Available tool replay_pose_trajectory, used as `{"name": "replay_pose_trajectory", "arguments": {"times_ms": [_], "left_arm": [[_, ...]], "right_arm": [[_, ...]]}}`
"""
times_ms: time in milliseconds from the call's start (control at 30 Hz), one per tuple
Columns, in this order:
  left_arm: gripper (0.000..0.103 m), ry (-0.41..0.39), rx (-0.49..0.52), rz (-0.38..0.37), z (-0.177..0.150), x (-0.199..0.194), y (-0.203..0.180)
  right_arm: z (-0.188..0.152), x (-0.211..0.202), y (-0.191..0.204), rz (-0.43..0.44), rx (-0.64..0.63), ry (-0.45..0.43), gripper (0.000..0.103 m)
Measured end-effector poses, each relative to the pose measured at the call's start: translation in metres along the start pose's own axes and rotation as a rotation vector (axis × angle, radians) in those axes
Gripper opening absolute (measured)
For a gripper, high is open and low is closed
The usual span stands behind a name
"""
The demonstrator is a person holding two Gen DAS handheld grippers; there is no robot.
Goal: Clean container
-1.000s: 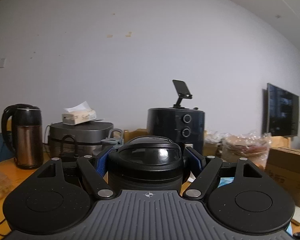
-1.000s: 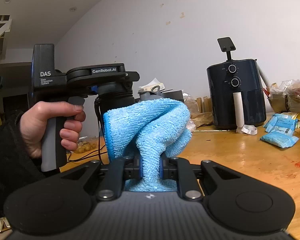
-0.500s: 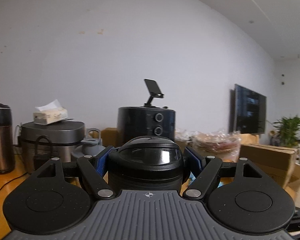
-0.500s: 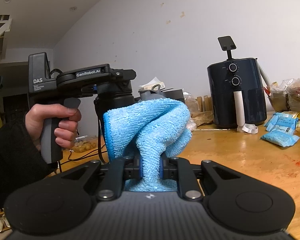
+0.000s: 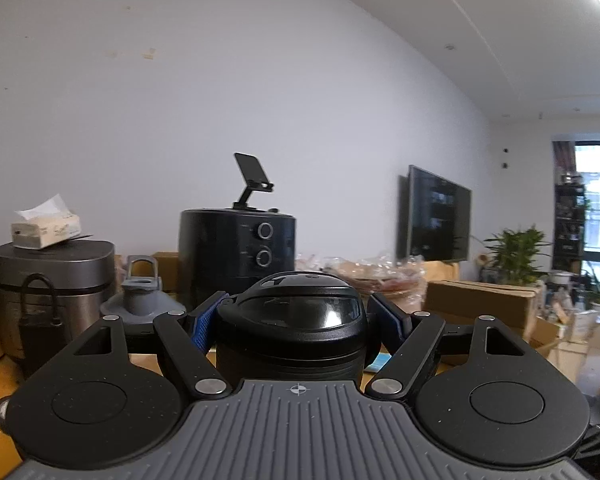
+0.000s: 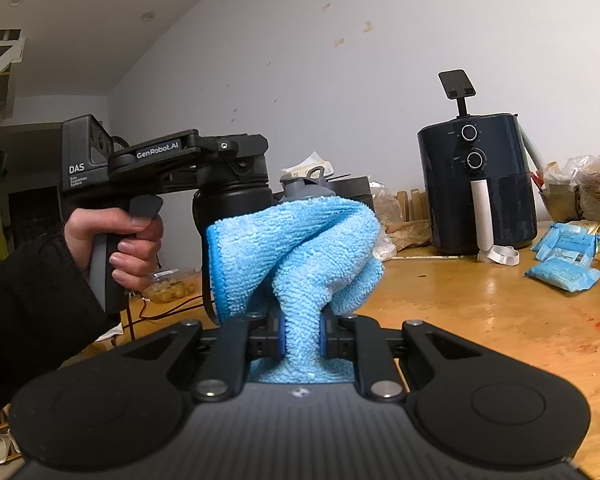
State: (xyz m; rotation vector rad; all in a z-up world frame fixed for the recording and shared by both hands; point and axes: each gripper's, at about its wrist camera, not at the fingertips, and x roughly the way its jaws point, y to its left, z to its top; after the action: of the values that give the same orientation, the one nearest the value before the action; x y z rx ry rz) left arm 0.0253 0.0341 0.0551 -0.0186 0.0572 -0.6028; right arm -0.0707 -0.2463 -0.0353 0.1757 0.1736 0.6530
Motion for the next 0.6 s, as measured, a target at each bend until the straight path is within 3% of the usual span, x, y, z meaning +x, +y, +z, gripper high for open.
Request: {"name": "replay_pose_trajectory", "arguments": {"times_ms": [333,600], "left_arm": [[0.075,0.002,0.002,-0.107,-0.002,0.000,0.013],[0.075,0.001,0.004,-0.124,-0.003,0.000,0.015]], "right_arm": [[0.000,-0.002,0.003,0.007,-0.002,0.003,0.010],[0.001,-0.001,0.004,0.009,-0.005,0.007,0.010]]}}
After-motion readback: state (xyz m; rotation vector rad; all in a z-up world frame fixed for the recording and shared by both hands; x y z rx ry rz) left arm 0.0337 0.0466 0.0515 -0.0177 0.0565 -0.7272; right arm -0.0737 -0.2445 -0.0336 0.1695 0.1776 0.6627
